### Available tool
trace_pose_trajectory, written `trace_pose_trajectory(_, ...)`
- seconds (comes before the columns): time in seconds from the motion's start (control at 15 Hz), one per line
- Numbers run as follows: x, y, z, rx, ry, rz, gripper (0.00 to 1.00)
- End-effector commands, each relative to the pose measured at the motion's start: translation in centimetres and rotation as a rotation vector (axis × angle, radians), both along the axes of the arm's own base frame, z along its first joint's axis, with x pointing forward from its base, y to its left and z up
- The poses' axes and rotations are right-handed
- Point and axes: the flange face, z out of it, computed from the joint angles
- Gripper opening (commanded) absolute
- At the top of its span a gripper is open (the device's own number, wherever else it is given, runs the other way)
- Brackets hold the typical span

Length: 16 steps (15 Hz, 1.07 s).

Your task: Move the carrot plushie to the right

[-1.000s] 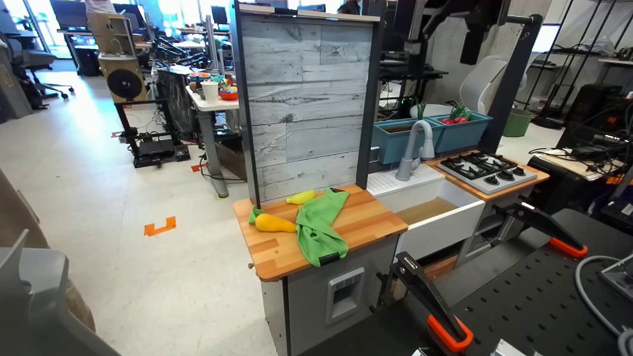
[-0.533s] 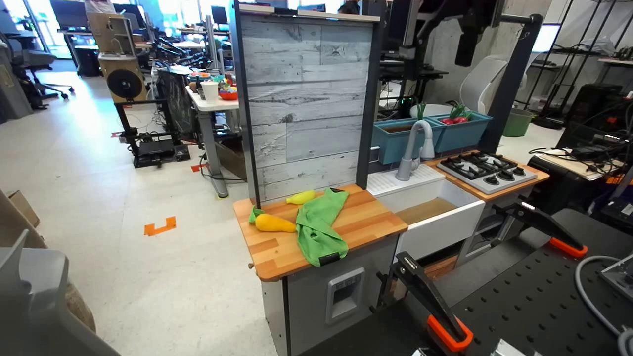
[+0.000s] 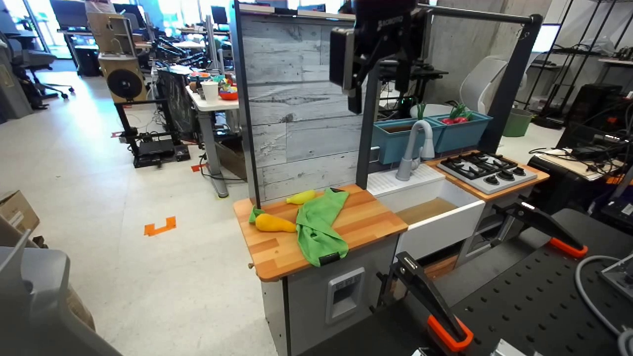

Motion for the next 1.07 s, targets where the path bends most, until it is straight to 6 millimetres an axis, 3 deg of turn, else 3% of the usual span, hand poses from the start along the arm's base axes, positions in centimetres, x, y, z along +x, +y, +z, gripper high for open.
trace_pose_trajectory(0.0,3.9,2.4,-4.1,0.006,-0.012,0.097,1.00)
trace_pose_trajectory(0.4,8.4,6.6,-11.0,0.108,0.017,0.296,1.00)
trace_pose_trajectory(0.8,12.0,6.6,-17.9,0.160,0.125,0.402,1.00)
trace_pose_trajectory(1.0,13.7,6.6,-20.3,0.142,0.155,0.433,1.00)
